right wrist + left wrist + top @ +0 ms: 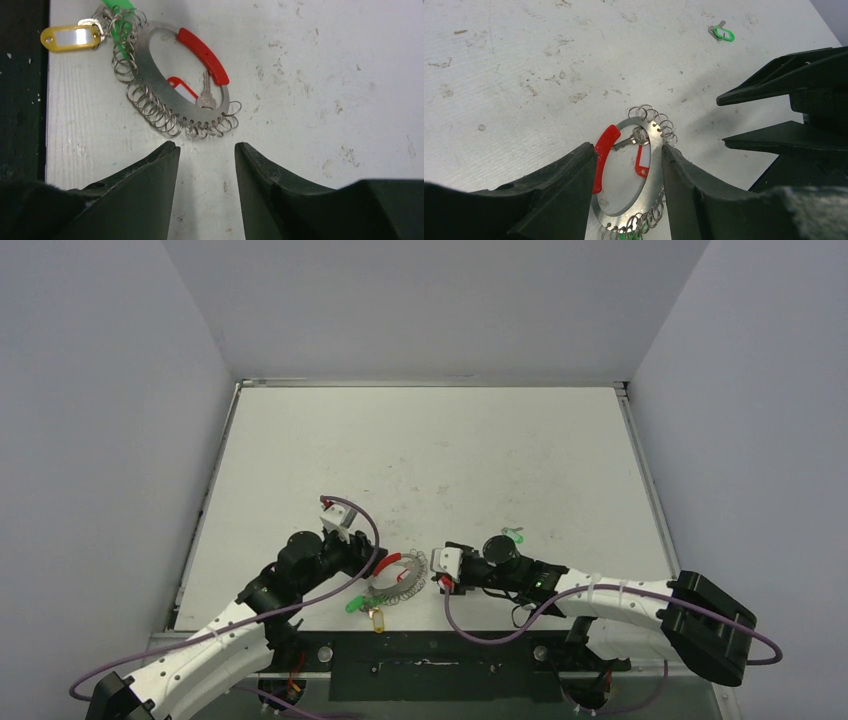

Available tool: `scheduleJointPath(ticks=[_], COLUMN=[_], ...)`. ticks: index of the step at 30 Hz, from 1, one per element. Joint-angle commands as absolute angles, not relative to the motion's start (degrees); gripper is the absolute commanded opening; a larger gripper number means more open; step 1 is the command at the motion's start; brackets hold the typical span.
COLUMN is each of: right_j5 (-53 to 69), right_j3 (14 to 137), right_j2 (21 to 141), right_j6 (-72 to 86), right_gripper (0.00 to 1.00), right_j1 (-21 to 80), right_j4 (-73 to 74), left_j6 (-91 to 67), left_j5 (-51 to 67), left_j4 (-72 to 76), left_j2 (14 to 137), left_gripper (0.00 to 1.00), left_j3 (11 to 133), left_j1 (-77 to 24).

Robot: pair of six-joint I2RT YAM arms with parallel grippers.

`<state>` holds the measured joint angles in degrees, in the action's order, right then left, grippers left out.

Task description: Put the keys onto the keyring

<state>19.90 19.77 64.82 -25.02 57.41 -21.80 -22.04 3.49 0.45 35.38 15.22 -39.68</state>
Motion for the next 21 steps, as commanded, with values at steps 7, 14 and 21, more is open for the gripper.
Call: scheduleJointPath(ticks=[7,14,21], right_j5=[14.91,9.41,8.3], right_j3=[20.93,21.75,22.11], right_j2=[73.66,80.25,82.68], right_j6=[-32.29,-32.02,-32.52], right_gripper=[0.4,0.34,0.33], right_j1=[62.95,65.74,65.8], right_j4=[-19.61,-24.14,-26.08], left_j6=[-23.11,-23.29,-23.55], left_j5=[2.7,2.82,2.81], left_j4=[0.4,0.75,1.08], left_j2=[33.75,35.24,35.24], left_gripper=[0.49,0.49,0.49], left_j3=[14.67,15.03,14.69], left_j1=[-39.73,-39.72,-39.72])
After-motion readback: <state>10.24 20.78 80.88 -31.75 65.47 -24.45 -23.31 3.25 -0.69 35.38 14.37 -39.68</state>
